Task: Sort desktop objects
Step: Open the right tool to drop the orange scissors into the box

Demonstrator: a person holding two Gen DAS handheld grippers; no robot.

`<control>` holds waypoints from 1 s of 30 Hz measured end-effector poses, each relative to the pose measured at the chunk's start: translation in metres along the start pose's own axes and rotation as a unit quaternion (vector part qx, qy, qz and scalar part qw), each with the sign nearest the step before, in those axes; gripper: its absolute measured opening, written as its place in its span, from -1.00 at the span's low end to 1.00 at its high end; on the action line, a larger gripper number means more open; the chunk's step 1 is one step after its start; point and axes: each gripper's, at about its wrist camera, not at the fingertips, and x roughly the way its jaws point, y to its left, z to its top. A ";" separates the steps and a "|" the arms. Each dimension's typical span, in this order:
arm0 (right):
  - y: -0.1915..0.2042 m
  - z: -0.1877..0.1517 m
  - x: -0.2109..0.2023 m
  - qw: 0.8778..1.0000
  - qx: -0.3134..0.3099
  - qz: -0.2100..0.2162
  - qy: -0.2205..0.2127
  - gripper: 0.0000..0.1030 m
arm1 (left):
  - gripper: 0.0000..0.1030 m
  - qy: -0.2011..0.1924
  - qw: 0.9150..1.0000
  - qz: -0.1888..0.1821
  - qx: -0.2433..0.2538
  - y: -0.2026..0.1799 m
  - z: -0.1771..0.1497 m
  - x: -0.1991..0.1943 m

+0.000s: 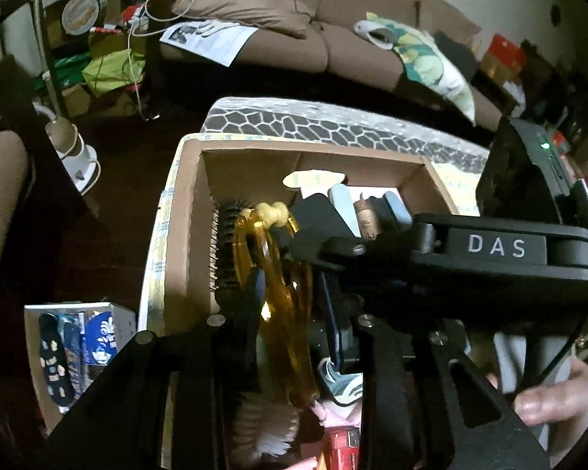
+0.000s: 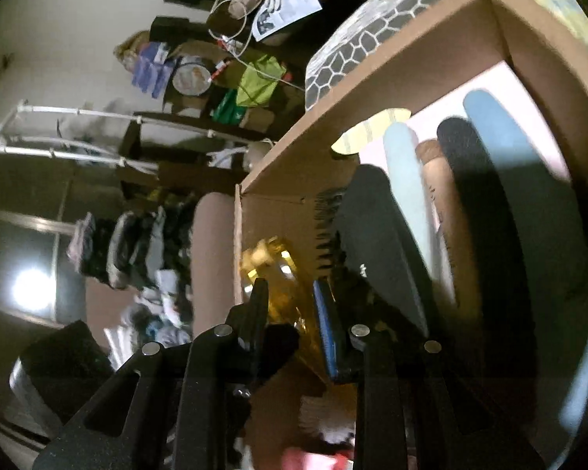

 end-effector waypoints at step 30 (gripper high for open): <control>-0.062 -0.134 -0.264 0.936 -0.172 -0.292 -0.094 1.00 | 1.00 -0.047 0.997 -0.056 0.026 -0.202 -0.138 -0.114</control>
